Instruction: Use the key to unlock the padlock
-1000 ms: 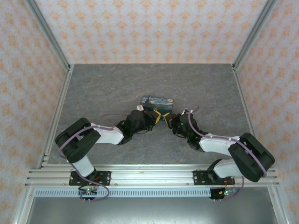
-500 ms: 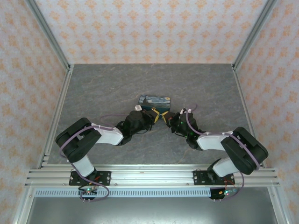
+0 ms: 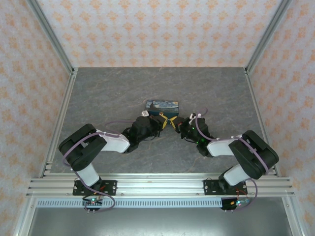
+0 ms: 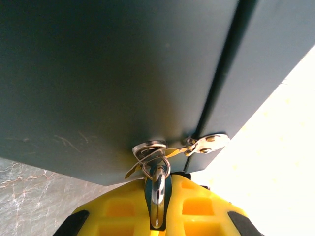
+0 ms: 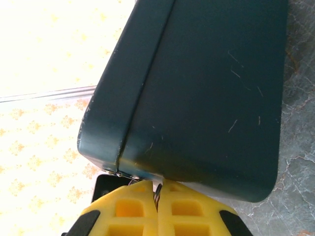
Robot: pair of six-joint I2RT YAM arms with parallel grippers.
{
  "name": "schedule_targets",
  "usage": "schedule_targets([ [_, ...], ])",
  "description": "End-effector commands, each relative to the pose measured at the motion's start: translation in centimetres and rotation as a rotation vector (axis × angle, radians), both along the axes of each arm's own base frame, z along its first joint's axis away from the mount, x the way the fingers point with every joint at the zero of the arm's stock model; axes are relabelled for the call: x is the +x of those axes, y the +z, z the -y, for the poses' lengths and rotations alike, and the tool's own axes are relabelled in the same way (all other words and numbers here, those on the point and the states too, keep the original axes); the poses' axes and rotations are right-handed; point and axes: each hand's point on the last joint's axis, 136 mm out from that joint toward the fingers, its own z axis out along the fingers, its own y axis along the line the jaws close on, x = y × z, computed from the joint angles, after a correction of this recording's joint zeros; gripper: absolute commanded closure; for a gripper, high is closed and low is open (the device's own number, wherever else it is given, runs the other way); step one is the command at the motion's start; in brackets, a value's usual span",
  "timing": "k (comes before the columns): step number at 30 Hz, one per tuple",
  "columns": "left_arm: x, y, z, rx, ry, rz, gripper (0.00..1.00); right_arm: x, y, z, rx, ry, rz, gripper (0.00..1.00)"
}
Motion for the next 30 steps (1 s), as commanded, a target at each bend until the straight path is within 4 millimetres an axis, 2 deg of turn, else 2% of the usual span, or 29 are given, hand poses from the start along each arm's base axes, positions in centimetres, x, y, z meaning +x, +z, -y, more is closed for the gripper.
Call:
schedule_targets([
  [1, -2.0, 8.1, 2.6, -0.162, -0.149, 0.191, 1.0, 0.7, -2.5, 0.8, -0.071, -0.023, -0.067, 1.0],
  [5, -2.2, 7.5, 2.6, -0.135, -0.16, 0.183, 1.0, 1.1, -0.8, -0.4, -0.016, 0.012, -0.049, 1.0],
  [8, -2.3, 6.3, 2.6, -0.101, -0.163, 0.156, 1.0, 1.5, 0.7, -1.3, 0.034, 0.039, -0.042, 1.0],
  [14, -2.1, 6.3, 2.8, -0.106, -0.164, 0.158, 1.0, 2.0, 2.6, -3.0, 0.131, 0.084, -0.044, 1.0],
  [18, -1.9, 6.0, 2.9, -0.111, -0.159, 0.152, 1.0, 2.3, 2.5, -3.4, 0.173, 0.088, -0.054, 1.0],
  [25, -1.8, 5.3, 2.8, -0.094, -0.151, 0.137, 1.0, 2.6, 1.6, -3.4, 0.145, 0.083, -0.063, 1.0],
  [30, -1.7, 3.1, 1.9, -0.043, -0.11, 0.085, 1.0, 2.6, 1.7, -3.3, 0.102, 0.089, -0.054, 1.0],
])
